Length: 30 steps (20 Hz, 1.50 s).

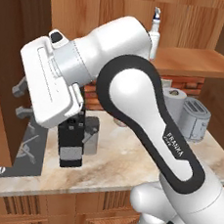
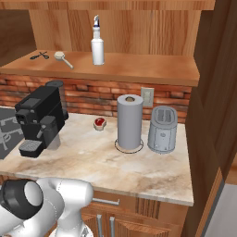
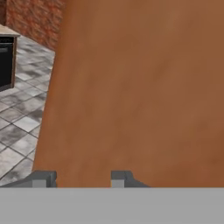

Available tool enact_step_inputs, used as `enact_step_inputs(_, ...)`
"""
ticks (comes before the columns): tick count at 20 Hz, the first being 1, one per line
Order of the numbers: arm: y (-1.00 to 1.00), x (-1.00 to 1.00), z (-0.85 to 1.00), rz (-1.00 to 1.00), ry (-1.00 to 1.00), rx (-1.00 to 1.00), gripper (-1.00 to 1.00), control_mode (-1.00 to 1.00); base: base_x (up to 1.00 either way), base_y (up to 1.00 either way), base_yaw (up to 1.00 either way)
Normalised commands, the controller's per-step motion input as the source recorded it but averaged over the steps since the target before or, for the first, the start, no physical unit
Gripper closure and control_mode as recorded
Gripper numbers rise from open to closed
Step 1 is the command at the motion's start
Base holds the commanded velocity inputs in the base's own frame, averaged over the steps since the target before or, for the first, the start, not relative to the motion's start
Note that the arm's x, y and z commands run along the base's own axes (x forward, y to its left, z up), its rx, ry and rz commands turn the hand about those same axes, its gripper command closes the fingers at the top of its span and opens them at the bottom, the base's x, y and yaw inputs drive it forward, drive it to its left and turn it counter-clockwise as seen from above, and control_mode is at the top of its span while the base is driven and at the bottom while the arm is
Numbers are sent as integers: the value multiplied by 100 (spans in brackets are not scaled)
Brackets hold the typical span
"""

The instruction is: Pick the dish brush and spray from the cabinet and place them on the counter.

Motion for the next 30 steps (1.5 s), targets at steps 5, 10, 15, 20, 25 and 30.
enact_step_inputs(5, 28, 13, -3, -7, -2, 0, -100, -100, 0, 0, 0)
enact_step_inputs(10, -1, 0, 0, 0, 0, 0, -100, -100, 0, 0, 0)
enact_step_inputs(15, -21, -12, 4, -1, -3, 0, -100, -100, 0, 0, 0)
enact_step_inputs(20, -34, -13, 4, -2, -7, 0, -100, -100, 0, 0, 0)
enact_step_inputs(25, -45, -8, 2, -3, -8, 0, -100, -100, 0, 0, 0)
enact_step_inputs(30, -50, -2, 0, -4, -7, 1, -100, -100, 0, 0, 0)
